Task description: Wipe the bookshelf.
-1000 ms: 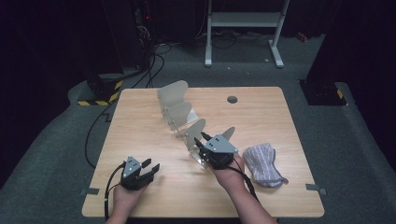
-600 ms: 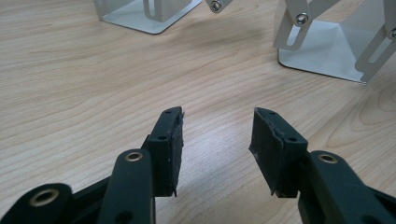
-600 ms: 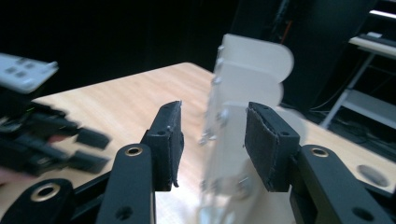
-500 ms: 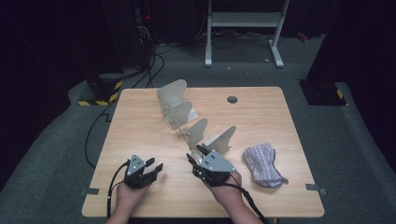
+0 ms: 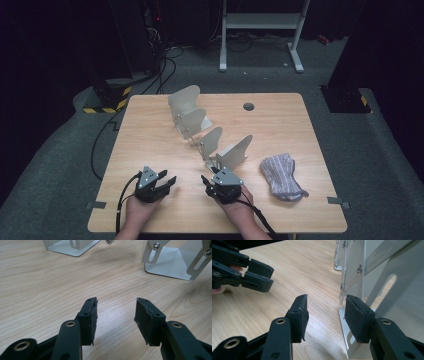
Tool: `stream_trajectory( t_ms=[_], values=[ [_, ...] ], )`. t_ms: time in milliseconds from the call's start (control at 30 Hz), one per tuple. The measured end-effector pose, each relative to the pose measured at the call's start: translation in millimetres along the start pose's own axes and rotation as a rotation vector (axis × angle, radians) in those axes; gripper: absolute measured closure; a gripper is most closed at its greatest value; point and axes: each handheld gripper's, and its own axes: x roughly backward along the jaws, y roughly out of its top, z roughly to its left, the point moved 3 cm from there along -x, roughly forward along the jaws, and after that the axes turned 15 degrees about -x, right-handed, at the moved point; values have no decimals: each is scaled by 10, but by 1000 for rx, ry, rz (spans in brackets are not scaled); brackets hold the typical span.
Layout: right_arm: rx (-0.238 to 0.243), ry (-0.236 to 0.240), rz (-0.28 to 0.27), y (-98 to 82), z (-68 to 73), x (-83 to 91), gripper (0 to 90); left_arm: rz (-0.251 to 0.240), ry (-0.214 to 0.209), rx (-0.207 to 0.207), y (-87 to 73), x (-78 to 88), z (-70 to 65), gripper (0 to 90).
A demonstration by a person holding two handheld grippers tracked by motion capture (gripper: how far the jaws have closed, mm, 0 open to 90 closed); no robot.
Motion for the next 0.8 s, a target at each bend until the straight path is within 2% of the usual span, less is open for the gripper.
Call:
stream_trajectory(
  t_ms=[233, 567, 700, 800],
  values=[
    [-14, -2, 0, 6, 19, -101, 510, 4, 5, 3, -22, 15, 7, 517],
    [-26, -17, -16, 12, 38, -150, 517, 19, 24, 10, -76, 69, 24, 498],
    [-33, -32, -30, 14, 6, -130, 528, 22, 25, 16, -85, 76, 29, 495],
    [-55, -52, -41, 20, -51, -111, 527, 20, 25, 19, -88, 78, 33, 495]
  ],
)
